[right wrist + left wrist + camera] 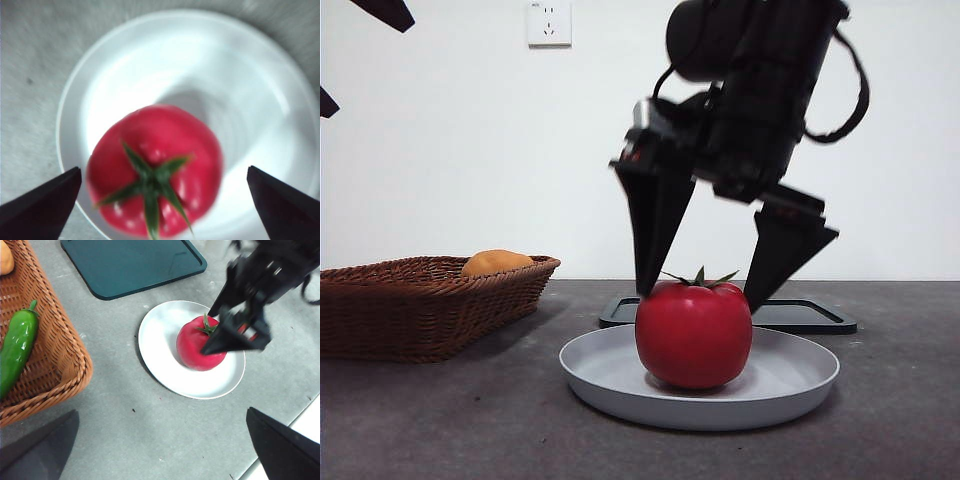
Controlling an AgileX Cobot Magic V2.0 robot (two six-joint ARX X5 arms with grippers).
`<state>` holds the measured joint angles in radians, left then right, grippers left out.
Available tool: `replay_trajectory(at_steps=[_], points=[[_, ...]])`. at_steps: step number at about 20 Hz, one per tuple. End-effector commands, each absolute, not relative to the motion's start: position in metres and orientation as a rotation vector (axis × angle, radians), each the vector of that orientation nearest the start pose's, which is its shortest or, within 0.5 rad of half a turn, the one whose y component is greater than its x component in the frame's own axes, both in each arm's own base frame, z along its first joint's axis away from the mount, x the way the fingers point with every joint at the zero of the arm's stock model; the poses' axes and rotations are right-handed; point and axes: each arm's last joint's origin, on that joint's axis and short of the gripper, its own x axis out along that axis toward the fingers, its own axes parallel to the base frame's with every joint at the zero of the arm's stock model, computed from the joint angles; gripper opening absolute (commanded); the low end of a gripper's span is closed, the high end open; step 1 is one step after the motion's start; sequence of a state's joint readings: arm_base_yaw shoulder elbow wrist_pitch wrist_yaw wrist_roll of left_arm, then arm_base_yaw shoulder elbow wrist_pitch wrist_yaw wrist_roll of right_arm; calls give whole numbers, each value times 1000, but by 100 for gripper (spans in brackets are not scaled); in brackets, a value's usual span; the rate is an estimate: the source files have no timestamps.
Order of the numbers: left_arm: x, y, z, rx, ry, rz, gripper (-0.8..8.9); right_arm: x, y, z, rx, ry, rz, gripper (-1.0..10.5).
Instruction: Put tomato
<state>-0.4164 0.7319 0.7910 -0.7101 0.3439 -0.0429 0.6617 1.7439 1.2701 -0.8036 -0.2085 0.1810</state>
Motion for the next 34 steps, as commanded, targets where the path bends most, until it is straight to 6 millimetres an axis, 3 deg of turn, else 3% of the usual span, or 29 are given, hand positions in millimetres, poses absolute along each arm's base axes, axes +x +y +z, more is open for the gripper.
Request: replay_trajectory(at_steps=[1, 7, 12, 17, 21, 26, 30, 34], points=[[125, -67, 300, -18, 670, -726, 658, 265, 225, 204, -155, 1359, 626, 607], [125, -67, 300, -18, 670, -726, 658, 266, 235, 190, -156, 1374, 597, 597], [125, -67, 299, -18, 670, -726, 658, 266, 233, 189, -164, 1390, 584, 312], [125, -67, 299, -18, 670, -726, 658, 272, 231, 195, -145, 1374, 577, 287], [125, -67, 299, -18, 670, -726, 658, 303, 221, 223, -86, 1294, 560, 287], [125, -67, 299, -18, 670, -726, 658, 374, 209, 242, -58, 1267, 514, 287], [125, -67, 300, -18, 669, -726, 658, 424, 202, 240, -6, 1224, 471, 288], [125, -67, 300, -18, 668, -727, 658, 453, 192, 227, 31, 1215, 433, 287]])
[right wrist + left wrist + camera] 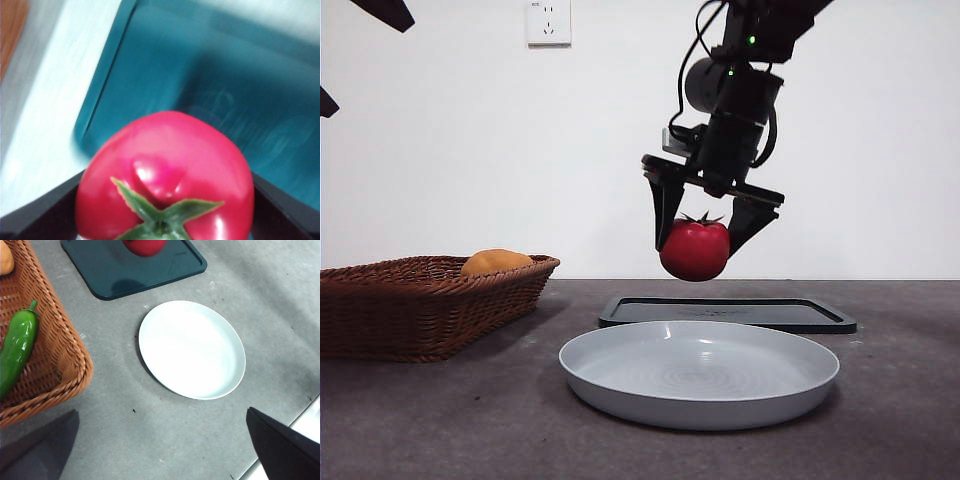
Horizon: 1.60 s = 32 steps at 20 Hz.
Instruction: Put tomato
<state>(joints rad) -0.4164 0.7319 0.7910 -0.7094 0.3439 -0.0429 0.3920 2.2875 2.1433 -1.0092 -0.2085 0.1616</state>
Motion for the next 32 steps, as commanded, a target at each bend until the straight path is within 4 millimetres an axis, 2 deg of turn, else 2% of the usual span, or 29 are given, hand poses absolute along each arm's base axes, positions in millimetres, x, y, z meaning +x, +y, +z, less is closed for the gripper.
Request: replay_trajectory(at_steps=[1, 4, 6, 12, 15, 18, 22, 25, 28, 32], points=[[125, -67, 300, -18, 666, -727, 658, 457, 191, 222, 32, 1220, 427, 287], [126, -67, 301, -19, 647, -729, 658, 464, 187, 205, 31, 1250, 406, 288], [126, -67, 301, -19, 647, -729, 658, 464, 186, 203, 24, 1256, 401, 301], [126, -67, 301, -19, 648, -729, 658, 465, 185, 204, 7, 1247, 395, 628], [126, -67, 301, -19, 648, -729, 658, 466, 184, 215, 12, 1230, 396, 680], [126, -67, 301, -19, 648, -729, 658, 465, 181, 248, 18, 1195, 397, 680], [126, -67, 301, -19, 648, -729, 658, 450, 168, 310, 23, 1156, 382, 680], [126, -67, 301, -19, 648, -729, 658, 430, 163, 352, -15, 1077, 371, 679], [126, -67, 301, -19, 648, -729, 658, 402, 167, 391, -37, 984, 400, 678], [126, -67, 301, -19, 648, -729, 658, 365, 176, 424, -119, 910, 419, 678]])
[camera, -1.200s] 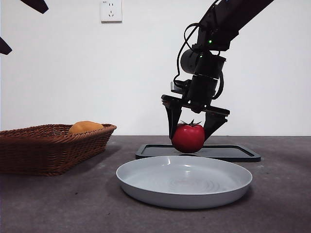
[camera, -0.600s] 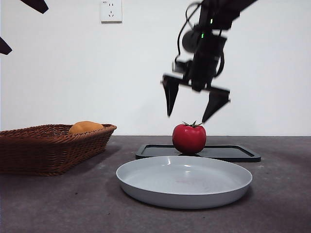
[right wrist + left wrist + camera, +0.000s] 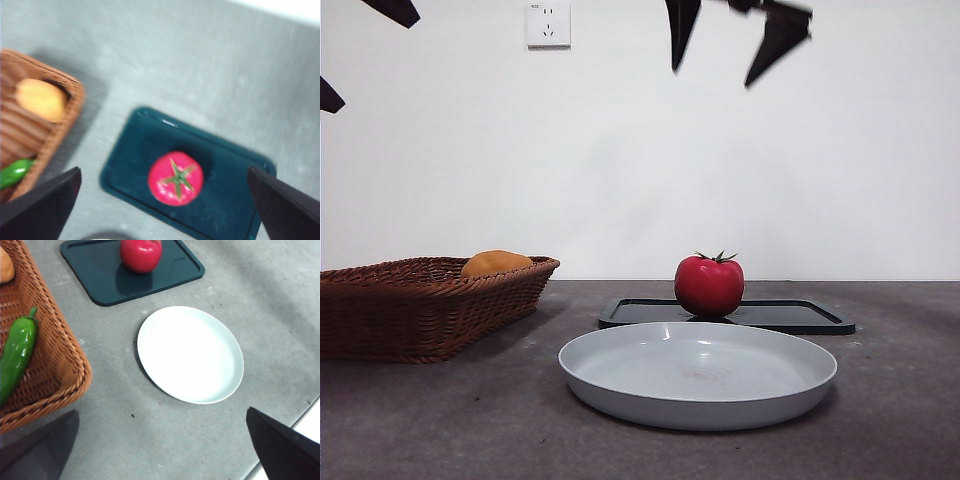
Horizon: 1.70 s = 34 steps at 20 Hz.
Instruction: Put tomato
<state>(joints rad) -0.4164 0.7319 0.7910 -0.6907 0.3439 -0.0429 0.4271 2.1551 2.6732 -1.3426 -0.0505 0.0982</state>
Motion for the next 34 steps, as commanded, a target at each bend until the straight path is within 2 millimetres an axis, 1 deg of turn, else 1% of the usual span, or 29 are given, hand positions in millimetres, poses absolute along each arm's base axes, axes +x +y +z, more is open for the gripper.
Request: replay_trajectory(at_steps=[1, 3, 5, 9, 10, 12, 14, 16, 19, 22, 23, 25, 28, 31, 34], points=[[126, -67, 301, -19, 648, -729, 658, 358, 176, 426, -140, 912, 409, 678], [126, -67, 301, -19, 648, -729, 658, 341, 173, 425, -186, 949, 372, 677], [126, -67, 301, -19, 649, -729, 658, 323, 164, 418, -219, 1018, 345, 677], [126, -67, 301, -20, 650, -728, 658, 284, 142, 389, -297, 1159, 278, 677], [126, -67, 301, -20, 649, -728, 658, 275, 138, 381, -299, 1159, 275, 677], [126, -67, 301, -19, 649, -728, 658, 257, 131, 369, -241, 1078, 336, 678], [126, -67, 301, -19, 649, -728, 658, 238, 124, 353, -179, 1020, 418, 678], [126, -67, 301, -19, 649, -728, 658, 213, 113, 329, -146, 988, 471, 678], [126, -67, 301, -19, 649, -728, 658, 179, 98, 300, -109, 922, 535, 678], [126, -67, 301, -19, 648, -728, 658, 146, 83, 282, -84, 806, 572, 678], [126, -67, 301, -19, 648, -728, 658, 135, 77, 278, -75, 756, 581, 678], [126, -67, 301, -19, 648, -728, 658, 116, 67, 279, -44, 672, 585, 678], [126, -67, 301, -19, 648, -728, 658, 93, 55, 292, -19, 534, 591, 678], [126, -67, 301, -19, 648, -728, 657, 77, 46, 300, -3, 435, 600, 678], [126, -67, 301, -19, 648, -728, 656, 68, 41, 303, 7, 384, 604, 678]])
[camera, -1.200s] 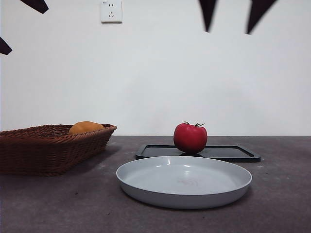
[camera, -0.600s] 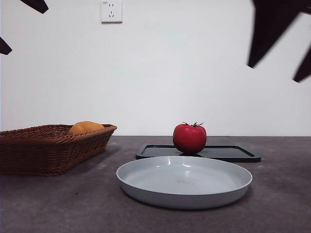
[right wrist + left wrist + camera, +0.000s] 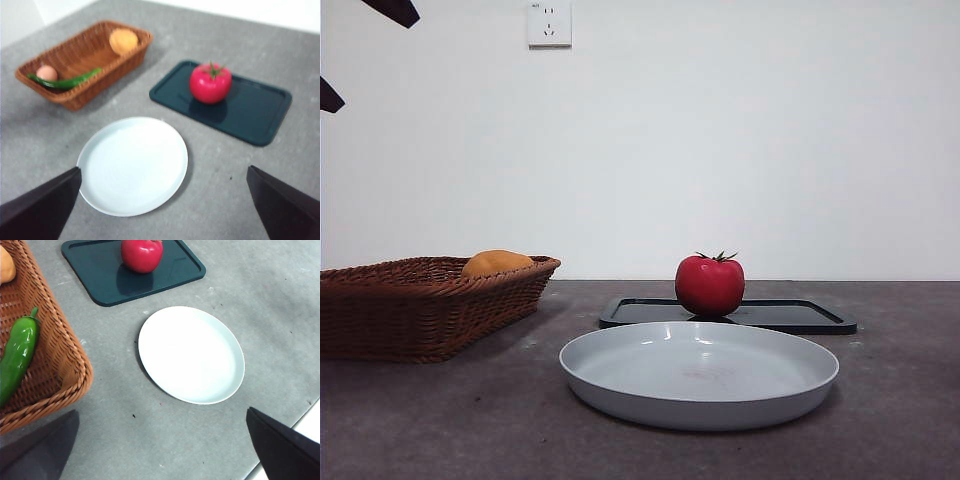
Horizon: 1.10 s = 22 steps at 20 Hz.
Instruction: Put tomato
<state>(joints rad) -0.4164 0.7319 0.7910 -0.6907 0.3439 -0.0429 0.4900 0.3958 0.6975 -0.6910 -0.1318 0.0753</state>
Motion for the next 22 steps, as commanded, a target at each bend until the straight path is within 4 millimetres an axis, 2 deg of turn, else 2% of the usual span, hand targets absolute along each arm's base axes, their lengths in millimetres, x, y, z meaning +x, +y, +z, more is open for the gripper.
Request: replay_trajectory(at_steps=[1, 7, 8, 9, 10, 11, 12, 22], points=[[126, -67, 301, -19, 648, -729, 656, 66, 40, 304, 9, 373, 605, 678], [126, -67, 301, -19, 648, -728, 651, 65, 39, 304, 11, 367, 606, 677], [126, -67, 301, -19, 649, -728, 602, 65, 39, 304, 11, 367, 606, 636], [126, -67, 301, -19, 650, -729, 421, 65, 39, 304, 11, 367, 606, 480], [126, -67, 301, -19, 651, -728, 180, 65, 39, 304, 11, 367, 606, 266], [126, -67, 301, -20, 653, -728, -6, 65, 39, 304, 11, 367, 606, 69], [126, -67, 301, -19, 652, -728, 36, 65, 39, 304, 11, 367, 606, 6], [126, -67, 301, -19, 649, -728, 32, 65, 39, 304, 11, 367, 606, 6]])
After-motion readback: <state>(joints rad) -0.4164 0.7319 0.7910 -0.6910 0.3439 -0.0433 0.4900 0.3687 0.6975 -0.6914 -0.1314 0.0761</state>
